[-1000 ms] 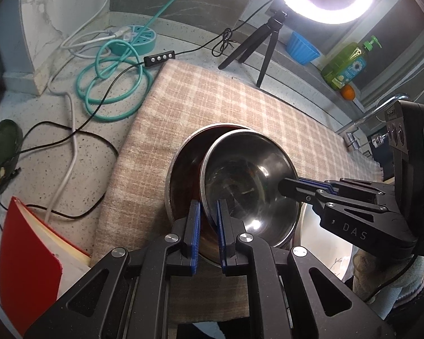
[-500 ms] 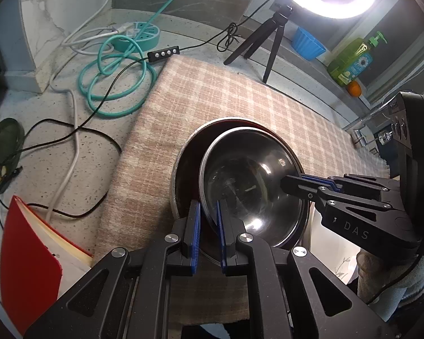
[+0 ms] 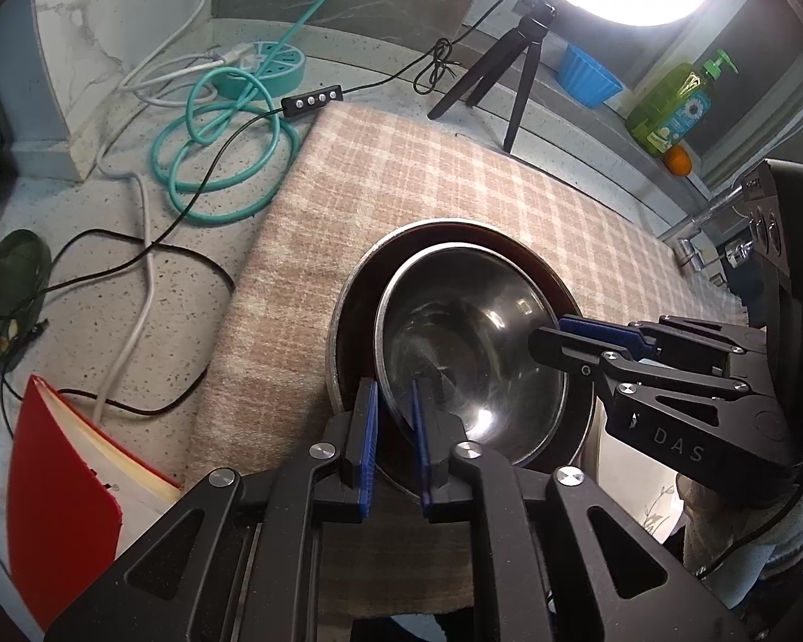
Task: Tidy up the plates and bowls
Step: 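Open the right gripper and move it back toward the plate stack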
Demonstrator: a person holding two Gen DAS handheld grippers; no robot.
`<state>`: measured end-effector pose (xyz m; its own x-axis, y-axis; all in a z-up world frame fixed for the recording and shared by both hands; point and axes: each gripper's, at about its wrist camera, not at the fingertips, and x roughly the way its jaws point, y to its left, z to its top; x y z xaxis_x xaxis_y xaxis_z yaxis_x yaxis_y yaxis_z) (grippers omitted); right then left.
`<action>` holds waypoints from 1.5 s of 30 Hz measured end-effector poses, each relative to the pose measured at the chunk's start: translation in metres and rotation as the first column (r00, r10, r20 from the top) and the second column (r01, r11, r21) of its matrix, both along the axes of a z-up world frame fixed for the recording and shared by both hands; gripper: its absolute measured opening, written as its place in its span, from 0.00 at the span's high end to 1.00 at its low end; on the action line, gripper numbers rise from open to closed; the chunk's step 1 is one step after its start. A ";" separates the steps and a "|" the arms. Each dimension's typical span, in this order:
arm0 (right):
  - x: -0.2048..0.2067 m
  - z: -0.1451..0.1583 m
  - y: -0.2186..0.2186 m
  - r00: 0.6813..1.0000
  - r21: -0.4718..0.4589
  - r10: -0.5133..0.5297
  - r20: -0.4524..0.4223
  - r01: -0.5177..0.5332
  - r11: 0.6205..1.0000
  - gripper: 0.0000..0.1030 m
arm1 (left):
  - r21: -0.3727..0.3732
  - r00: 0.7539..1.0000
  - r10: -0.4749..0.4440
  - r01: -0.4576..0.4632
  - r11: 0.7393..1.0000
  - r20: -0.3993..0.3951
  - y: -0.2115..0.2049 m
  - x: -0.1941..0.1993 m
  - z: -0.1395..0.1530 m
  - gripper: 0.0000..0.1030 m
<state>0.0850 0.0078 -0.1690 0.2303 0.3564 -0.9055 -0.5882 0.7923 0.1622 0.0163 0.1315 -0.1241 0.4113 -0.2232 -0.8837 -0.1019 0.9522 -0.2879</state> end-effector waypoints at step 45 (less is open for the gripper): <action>0.000 0.056 -0.145 0.989 0.096 -0.114 0.097 0.105 0.990 0.70 | -0.041 0.991 -0.036 0.042 0.998 0.128 -0.090 -0.003 0.049 0.88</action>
